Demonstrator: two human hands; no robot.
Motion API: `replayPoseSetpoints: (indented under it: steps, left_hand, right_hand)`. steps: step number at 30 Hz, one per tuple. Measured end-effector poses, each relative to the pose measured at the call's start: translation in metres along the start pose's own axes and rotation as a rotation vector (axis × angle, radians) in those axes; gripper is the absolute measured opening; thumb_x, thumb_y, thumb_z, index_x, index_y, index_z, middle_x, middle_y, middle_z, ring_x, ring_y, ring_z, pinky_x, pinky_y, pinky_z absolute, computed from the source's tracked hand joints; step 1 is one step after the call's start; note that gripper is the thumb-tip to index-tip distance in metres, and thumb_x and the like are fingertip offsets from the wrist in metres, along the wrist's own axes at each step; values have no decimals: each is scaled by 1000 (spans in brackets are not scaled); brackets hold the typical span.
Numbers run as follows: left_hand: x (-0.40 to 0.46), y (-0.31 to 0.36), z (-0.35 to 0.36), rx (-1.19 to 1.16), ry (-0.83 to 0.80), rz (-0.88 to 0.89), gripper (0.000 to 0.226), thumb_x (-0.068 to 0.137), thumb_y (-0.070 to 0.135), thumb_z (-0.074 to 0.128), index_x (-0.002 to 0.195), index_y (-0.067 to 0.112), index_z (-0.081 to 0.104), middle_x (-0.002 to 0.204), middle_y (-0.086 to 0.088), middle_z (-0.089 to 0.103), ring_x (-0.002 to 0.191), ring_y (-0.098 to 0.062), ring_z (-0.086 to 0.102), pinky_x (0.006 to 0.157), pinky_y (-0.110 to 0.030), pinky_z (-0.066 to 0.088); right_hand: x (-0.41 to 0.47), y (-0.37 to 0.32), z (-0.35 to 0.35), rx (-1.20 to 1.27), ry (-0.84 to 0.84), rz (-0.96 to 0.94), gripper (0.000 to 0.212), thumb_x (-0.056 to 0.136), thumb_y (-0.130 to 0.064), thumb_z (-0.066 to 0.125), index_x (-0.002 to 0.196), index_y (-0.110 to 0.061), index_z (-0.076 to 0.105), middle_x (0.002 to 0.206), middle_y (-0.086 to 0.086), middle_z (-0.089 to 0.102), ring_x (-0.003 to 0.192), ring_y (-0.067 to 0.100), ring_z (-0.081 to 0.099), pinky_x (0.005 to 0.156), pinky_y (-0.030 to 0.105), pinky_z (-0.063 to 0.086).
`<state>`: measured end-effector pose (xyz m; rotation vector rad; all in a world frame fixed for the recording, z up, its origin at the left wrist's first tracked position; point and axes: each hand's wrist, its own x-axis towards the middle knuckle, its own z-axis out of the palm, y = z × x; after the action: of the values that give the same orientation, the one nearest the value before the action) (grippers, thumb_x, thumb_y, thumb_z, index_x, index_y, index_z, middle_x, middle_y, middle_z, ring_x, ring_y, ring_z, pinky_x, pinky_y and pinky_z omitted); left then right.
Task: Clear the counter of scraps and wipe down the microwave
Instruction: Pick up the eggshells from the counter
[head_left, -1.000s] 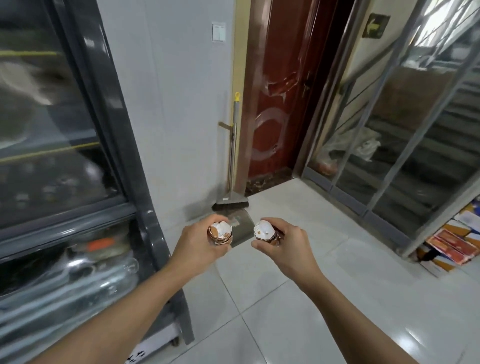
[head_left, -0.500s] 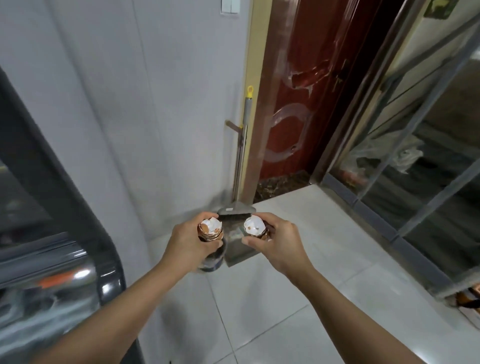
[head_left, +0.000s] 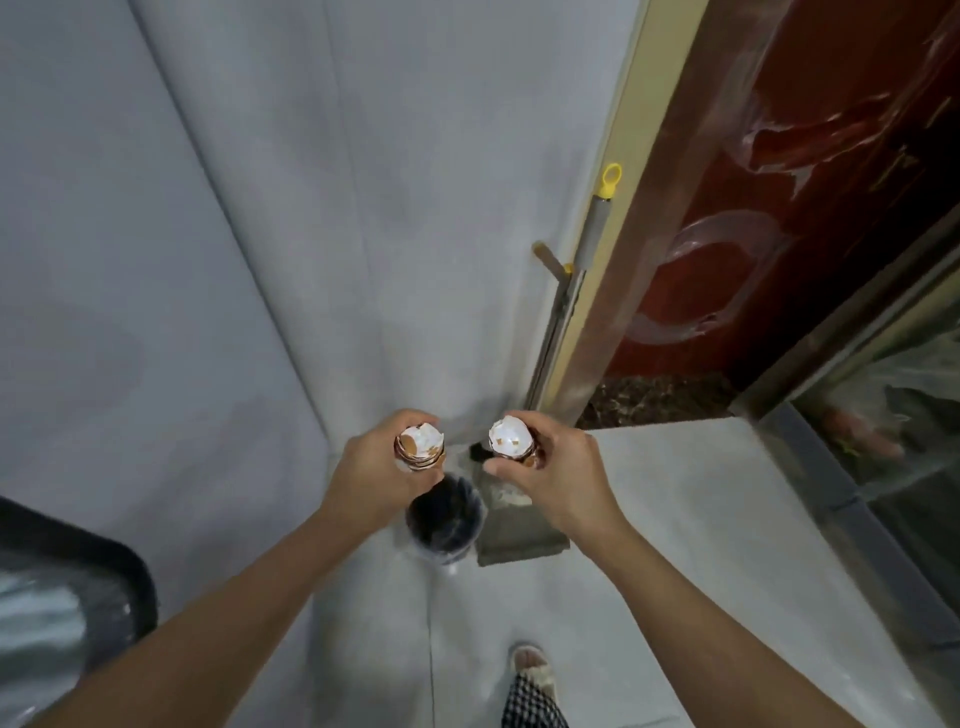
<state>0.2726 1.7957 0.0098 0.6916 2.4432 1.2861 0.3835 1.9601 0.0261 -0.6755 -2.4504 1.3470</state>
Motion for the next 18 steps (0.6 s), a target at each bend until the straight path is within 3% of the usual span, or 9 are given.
replayPoseSetpoints:
  steps: [4, 7, 11, 16, 18]
  left_hand:
    - [35, 0, 32, 7, 90, -128, 43, 66, 18, 81, 98, 37, 61, 83, 18, 67, 81, -2, 63, 75, -19, 49]
    - [58, -3, 51, 6, 135, -201, 43, 67, 15, 81, 103, 29, 62, 90, 10, 67, 84, -6, 63, 75, -16, 48]
    - [87, -23, 76, 9, 173, -276, 45, 67, 18, 82, 103, 34, 60, 90, 16, 65, 84, -3, 61, 73, -12, 45]
    - [116, -68, 107, -5, 189, -348, 47, 67, 19, 81, 105, 35, 60, 93, 16, 65, 86, -5, 62, 78, -18, 48]
    - [125, -94, 121, -18, 201, -374, 46, 68, 17, 81, 106, 32, 61, 94, 13, 65, 87, -6, 62, 76, -14, 46]
  right_hand:
    - [66, 37, -11, 41, -168, -2, 42, 67, -26, 84, 105, -28, 66, 94, -15, 68, 89, 4, 63, 82, 23, 52]
    - [106, 63, -13, 22, -267, -19, 42, 67, -26, 84, 105, -26, 65, 95, -11, 68, 90, 7, 63, 80, 21, 51]
    - [148, 95, -3, 13, -370, -16, 43, 67, -23, 83, 106, -22, 66, 95, -8, 68, 88, 8, 63, 77, 18, 49]
    - [180, 139, 32, -35, -448, -31, 41, 68, -24, 82, 106, -23, 66, 95, -13, 66, 85, 1, 59, 71, 1, 42]
    - [190, 162, 53, -40, -470, -27, 42, 67, -23, 83, 106, -22, 66, 97, -10, 68, 89, 4, 61, 79, 12, 49]
